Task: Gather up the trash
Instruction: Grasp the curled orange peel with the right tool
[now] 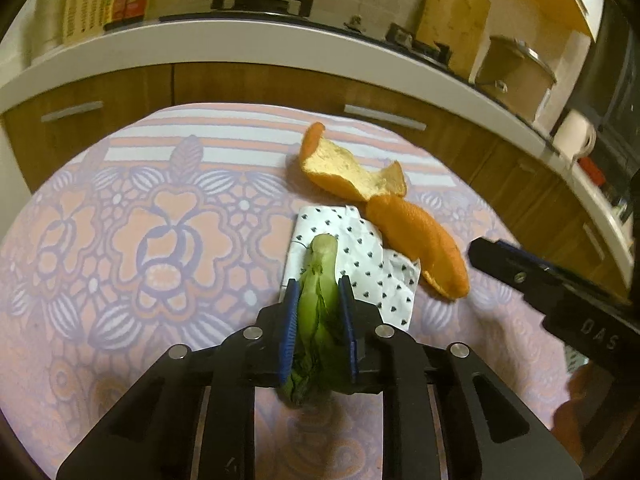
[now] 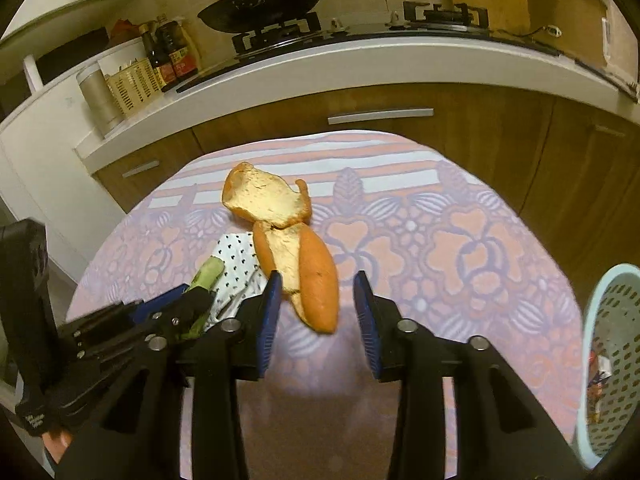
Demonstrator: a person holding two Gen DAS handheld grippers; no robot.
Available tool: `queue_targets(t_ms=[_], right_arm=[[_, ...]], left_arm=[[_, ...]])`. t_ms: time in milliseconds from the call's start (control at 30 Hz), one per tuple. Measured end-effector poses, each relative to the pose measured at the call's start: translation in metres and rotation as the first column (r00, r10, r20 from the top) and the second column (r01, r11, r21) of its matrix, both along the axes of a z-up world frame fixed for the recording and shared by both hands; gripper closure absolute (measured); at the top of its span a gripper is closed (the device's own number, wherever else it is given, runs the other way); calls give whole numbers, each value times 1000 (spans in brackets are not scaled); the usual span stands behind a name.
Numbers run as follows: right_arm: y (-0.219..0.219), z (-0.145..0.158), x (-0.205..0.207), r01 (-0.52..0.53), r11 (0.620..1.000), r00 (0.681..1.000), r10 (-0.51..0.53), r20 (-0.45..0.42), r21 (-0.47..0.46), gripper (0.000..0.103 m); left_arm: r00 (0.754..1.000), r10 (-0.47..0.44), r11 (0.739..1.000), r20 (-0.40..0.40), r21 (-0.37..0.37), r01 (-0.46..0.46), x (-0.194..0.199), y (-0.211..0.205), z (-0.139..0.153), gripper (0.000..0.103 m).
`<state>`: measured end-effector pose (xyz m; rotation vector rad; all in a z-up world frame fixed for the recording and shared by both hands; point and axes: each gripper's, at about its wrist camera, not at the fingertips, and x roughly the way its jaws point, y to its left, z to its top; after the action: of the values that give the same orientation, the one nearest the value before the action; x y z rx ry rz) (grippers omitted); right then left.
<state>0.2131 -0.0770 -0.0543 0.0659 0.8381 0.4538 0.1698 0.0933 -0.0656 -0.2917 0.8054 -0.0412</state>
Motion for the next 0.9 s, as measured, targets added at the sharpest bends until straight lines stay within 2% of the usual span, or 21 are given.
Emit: queue_targets(t_ms=[33, 133, 267, 400, 633, 833, 900], right_arm=[[1, 0, 1, 2, 1000, 1000, -2, 5, 12, 49], [7, -3, 5, -5, 1000, 1000, 5, 8, 11, 48], [18, -11, 12, 0, 999, 1000, 0, 10, -33, 43], [26, -20, 18, -2, 997, 1000, 1, -11, -73, 43], [44, -23, 18, -12, 987, 1000, 13, 7, -160, 43], [41, -25, 21, -13, 989, 1000, 10, -18, -148, 43], [41, -26, 22, -11, 989, 1000, 8, -22, -148, 54]], left_arm=[[1000, 12, 1000, 12, -15, -11, -3, 5, 1, 86], [998, 46, 997, 45, -57, -43, -10, 16, 4, 86], [996, 71, 996, 62, -50, -68, -13, 17, 8, 86], [995, 76, 997, 67, -38, -73, -13, 16, 10, 86], [995, 67, 995, 68, -78, -62, -14, 14, 11, 86], [995, 66, 995, 74, -86, -60, -14, 13, 12, 86], [995, 67, 995, 76, -82, -60, -16, 13, 12, 86]])
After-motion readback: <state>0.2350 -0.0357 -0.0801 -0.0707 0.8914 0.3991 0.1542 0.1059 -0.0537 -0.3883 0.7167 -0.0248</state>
